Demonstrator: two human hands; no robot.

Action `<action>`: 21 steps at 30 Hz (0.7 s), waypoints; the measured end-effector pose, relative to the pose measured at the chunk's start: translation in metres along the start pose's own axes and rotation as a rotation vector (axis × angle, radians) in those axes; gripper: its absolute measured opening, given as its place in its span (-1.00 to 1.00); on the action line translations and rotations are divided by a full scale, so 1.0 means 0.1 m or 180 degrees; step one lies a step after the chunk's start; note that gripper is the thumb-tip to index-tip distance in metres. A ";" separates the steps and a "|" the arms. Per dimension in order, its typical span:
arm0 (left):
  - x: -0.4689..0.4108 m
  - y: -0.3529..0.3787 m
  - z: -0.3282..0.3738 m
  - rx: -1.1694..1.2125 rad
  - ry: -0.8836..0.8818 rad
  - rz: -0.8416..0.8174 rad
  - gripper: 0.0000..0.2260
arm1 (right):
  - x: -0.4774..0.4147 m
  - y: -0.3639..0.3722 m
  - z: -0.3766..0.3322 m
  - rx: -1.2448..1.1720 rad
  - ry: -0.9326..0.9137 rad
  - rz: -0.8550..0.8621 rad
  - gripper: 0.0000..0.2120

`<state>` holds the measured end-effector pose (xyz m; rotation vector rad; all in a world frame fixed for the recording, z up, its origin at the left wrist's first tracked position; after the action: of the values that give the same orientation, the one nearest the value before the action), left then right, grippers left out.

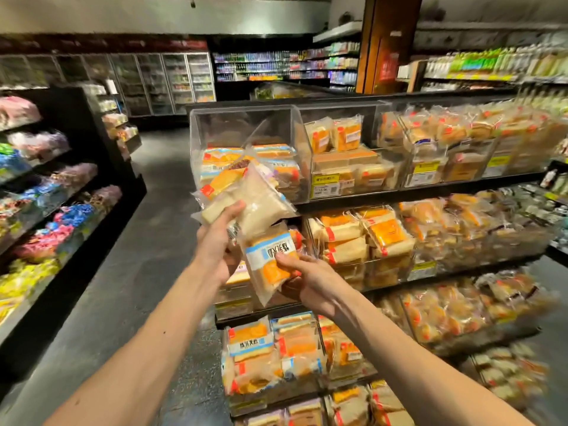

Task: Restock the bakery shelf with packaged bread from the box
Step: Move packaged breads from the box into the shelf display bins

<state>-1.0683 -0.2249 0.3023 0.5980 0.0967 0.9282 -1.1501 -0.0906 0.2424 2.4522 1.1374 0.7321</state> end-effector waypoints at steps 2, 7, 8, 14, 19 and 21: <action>-0.13 0.02 0.01 -0.0096 0.0093 -0.0027 -0.63 | -0.12 -0.17 -0.11 0.0068 -0.0125 0.0015 -0.35; -0.37 0.04 0.04 -0.0479 0.0499 -0.0019 -0.63 | -0.44 -0.46 -0.39 0.0250 -0.0298 0.0087 -0.59; -0.41 0.06 0.06 -0.0549 0.0603 -0.0007 -0.60 | -0.50 -0.50 -0.46 0.0395 -0.0356 0.0095 -0.65; -0.52 0.17 0.36 -0.0907 0.1293 0.0101 -0.60 | -0.85 -0.50 -1.17 0.1058 -0.0727 -0.0144 -0.75; -0.56 0.05 0.69 -0.0984 0.1568 0.0379 -0.69 | -1.20 -0.17 -1.84 0.0702 -0.0942 -0.0342 -0.72; -0.58 0.05 0.85 -0.1013 0.1670 0.0349 -0.64 | -1.39 0.05 -2.07 0.0674 -0.1101 -0.0263 -0.78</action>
<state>-1.0790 -0.3056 0.3657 0.0550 0.3811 1.1631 -1.3428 -0.1839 0.3701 2.5508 1.2178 0.1576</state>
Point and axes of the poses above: each hand's wrist, its own x-axis away from the middle knuckle, its own y-axis out of the palm, z = x × y, the point moved 1 cm from there along -x, towards the middle knuckle, and after that the axes turned 2 degrees about z, right-handed, at the moved point
